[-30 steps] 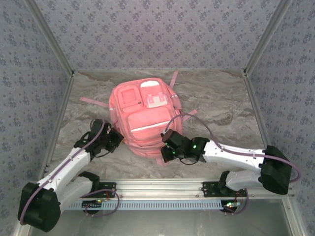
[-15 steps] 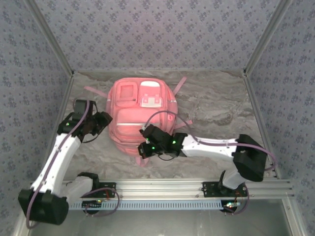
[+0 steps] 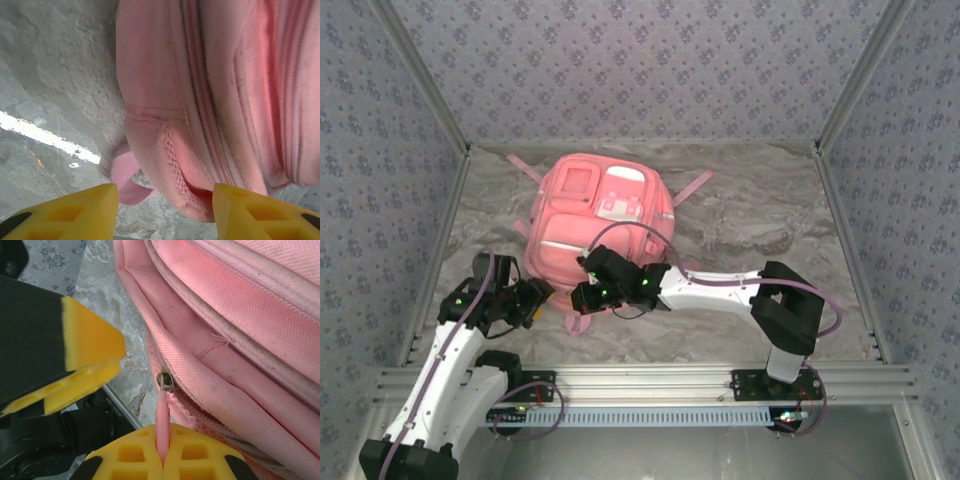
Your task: Pack books, pencil case, and school supplies into a backpack
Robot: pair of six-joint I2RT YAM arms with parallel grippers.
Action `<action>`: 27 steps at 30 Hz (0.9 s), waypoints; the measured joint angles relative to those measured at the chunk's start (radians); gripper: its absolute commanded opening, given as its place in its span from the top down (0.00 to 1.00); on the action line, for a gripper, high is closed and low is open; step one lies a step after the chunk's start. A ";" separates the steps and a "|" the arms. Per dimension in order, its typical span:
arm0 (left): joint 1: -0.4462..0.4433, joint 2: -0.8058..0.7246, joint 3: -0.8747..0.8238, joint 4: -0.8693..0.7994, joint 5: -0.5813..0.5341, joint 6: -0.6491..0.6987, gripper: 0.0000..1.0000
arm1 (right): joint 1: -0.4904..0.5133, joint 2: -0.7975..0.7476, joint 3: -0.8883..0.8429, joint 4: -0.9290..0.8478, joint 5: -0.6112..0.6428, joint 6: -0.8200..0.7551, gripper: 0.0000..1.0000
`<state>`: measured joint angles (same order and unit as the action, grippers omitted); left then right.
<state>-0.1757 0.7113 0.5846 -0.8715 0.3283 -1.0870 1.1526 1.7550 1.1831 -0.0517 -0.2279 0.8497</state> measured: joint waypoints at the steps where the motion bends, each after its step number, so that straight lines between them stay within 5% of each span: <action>1: 0.000 0.011 -0.010 0.022 0.011 -0.010 0.48 | 0.000 0.002 0.000 0.000 -0.002 0.000 1.00; 22: -0.001 0.119 -0.004 0.222 0.058 -0.059 0.53 | 0.000 0.033 0.001 0.007 -0.005 -0.004 1.00; 27: -0.013 0.173 -0.019 0.254 0.057 -0.063 0.61 | 0.000 0.040 0.002 0.008 -0.005 -0.004 1.00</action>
<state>-0.1890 0.8845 0.5655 -0.6178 0.3851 -1.1503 1.1526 1.7947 1.1847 -0.0441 -0.2333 0.8459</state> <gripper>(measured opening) 0.432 0.052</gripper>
